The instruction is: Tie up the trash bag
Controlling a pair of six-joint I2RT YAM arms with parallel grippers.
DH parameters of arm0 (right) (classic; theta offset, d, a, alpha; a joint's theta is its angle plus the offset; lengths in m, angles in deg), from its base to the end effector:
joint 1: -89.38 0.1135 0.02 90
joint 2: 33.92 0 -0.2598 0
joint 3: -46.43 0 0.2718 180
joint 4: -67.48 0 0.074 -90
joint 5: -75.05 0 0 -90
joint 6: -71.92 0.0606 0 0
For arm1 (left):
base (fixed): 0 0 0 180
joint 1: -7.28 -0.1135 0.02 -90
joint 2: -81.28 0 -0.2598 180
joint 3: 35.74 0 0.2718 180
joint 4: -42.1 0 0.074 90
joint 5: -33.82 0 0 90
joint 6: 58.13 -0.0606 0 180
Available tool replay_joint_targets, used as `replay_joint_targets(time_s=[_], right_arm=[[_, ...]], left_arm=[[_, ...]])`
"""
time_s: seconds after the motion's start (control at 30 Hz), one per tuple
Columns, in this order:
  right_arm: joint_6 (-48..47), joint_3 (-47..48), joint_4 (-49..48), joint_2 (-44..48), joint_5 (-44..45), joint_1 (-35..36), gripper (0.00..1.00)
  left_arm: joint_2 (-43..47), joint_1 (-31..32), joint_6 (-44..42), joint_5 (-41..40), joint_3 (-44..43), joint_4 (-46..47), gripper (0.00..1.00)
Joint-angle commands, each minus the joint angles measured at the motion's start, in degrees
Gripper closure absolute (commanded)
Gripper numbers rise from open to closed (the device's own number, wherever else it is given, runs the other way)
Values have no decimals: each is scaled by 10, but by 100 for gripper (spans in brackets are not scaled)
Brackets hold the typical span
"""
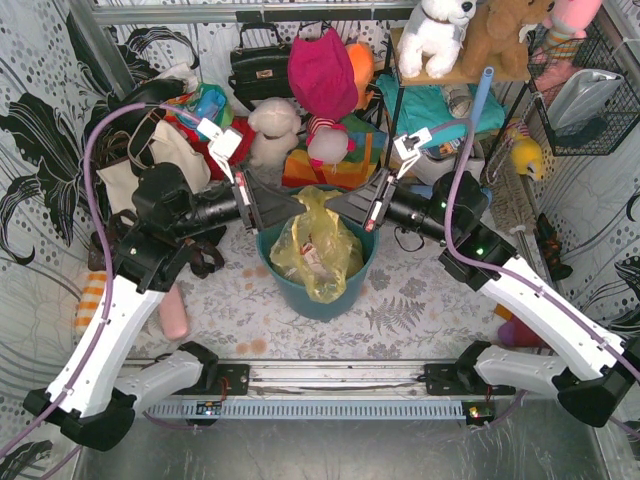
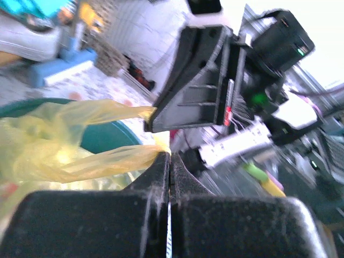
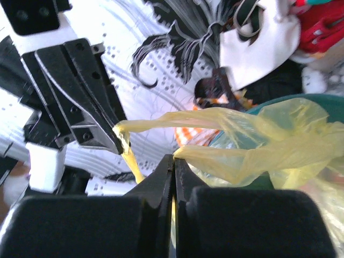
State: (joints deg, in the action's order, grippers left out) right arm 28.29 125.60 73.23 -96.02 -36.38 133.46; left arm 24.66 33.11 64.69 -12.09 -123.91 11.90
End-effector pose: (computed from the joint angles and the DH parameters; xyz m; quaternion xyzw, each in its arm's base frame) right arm 0.1901 0.2150 0.4485 -0.1313 0.6256 0.6225 0.4516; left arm 0.1852 -0.1365 0.4754 0.2285 0.6628 -0.5534 0.4497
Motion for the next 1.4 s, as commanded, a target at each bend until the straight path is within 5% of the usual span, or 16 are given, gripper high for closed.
replay_joint_targets(time_s=[0.0, 0.2, 0.43, 0.6, 0.97, 1.37], right_arm=[[-21, 41, 36, -20, 125, 2, 100], [-15, 47, 80, -61, 212, -1, 100], [-18, 40, 89, -98, 234, -10, 100], [-14, -8, 45, -81, 167, -11, 100], [8, -89, -19, 15, -58, -10, 100], [-44, -135, 66, 57, -189, -10, 100]], left_arm=[[-17, -3, -14, -178, -33, -42, 100], [-56, -8, 2, -328, -23, -102, 100], [-87, -11, 0, -370, 0, -99, 100], [-79, -11, -13, -280, 15, -90, 100], [47, -11, 27, 81, 127, 58, 100], [63, -10, -106, 152, 154, -135, 100]])
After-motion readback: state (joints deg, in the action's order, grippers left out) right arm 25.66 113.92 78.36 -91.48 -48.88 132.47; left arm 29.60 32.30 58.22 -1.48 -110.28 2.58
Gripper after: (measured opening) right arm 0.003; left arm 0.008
